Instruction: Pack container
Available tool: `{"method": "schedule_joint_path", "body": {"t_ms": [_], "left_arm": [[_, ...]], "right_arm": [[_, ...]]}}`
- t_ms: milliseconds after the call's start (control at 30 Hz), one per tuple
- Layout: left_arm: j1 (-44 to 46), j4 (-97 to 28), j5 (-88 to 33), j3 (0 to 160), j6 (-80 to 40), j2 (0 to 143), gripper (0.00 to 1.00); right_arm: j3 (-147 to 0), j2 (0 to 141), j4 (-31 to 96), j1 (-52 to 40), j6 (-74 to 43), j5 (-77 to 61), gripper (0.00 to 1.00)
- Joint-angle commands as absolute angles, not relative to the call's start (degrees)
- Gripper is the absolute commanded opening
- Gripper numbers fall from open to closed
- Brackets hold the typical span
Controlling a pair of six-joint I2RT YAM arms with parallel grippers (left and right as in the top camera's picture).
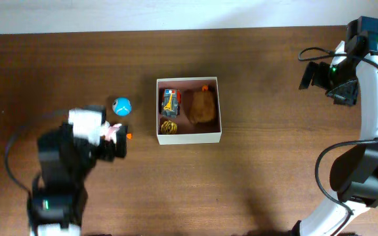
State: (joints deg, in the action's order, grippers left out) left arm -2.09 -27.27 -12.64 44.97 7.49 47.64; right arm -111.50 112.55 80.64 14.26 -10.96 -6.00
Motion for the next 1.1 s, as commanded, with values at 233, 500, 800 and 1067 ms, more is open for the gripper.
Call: {"method": "schedule_joint_path", "body": {"t_ms": [233,500,800,1067], "left_arm": [[-2.5,-36.1,-17.4,54.9,7.2,71.7,1.00],[-2.5,-35.0,-16.1,54.9,7.2,85.3,1.00],[-2.5,-33.8,-8.3,54.9,3.2,94.3,1.00],[-2.5,-33.2,-5.0,54.9,1.2,94.4,0.70]], "right_arm": [[-111.4,111.9,80.6,14.3,-11.4,-5.5,0.99],[-111.4,111.9,80.6,14.3,-11.4,-5.5,0.99],[-111.4,111.9,80.6,14.3,-11.4,-5.5,0.99],[-111.4,111.9,80.6,14.3,-11.4,-5.5,0.99]]}}
